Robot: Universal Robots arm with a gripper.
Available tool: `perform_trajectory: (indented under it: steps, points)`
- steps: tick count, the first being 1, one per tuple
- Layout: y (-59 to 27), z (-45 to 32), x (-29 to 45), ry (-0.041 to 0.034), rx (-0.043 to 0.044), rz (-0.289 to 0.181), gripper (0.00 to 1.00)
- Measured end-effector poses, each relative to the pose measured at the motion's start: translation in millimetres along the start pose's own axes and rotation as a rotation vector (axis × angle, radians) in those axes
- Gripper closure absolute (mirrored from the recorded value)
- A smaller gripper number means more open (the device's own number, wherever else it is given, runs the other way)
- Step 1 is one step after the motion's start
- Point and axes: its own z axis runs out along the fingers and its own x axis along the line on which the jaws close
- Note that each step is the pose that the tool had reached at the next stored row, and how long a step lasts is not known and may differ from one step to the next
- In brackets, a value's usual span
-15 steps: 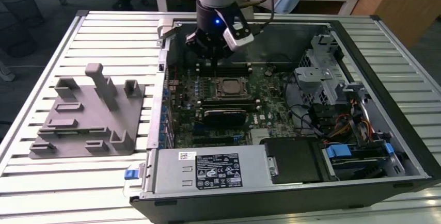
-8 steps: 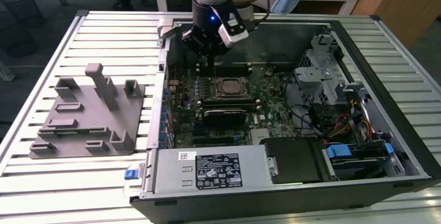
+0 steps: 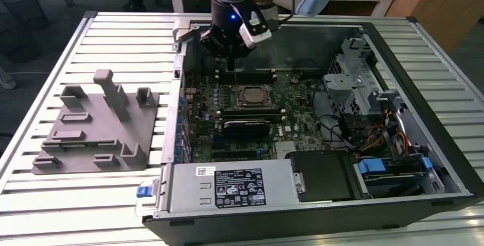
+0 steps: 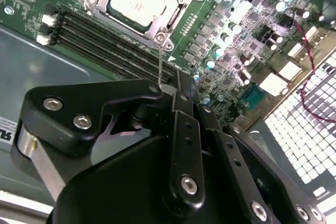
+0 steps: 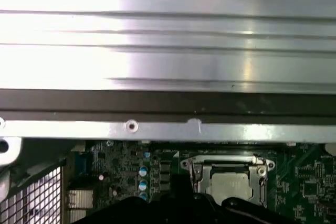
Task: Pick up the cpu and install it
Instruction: 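Install the first cpu locking lever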
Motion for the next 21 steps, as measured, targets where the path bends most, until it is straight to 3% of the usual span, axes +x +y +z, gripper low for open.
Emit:
perform_trajectory:
  steps: [4,10,14,15,17,18,21]
  points:
    - [0.0,0.2,-8.2,0.0007,0.0,0.0,0.89]
    - [0.0,0.3,-12.0,0.0006,-0.0001,0.0,0.89]
    - [-0.2,1.4,-22.7,0.0011,-0.0003,0.0,0.89]
    - [-0.5,1.9,-23.3,0.0013,-0.0044,0.0,0.89]
    - [-1.1,2.7,-23.7,0.001,-0.0225,0.0,0.89]
    - [-1.6,3.3,-23.7,0.0006,-0.027,0.0,0.89]
    - [-2.0,4.9,-23.7,-0.0078,-0.0289,0.0,0.89]
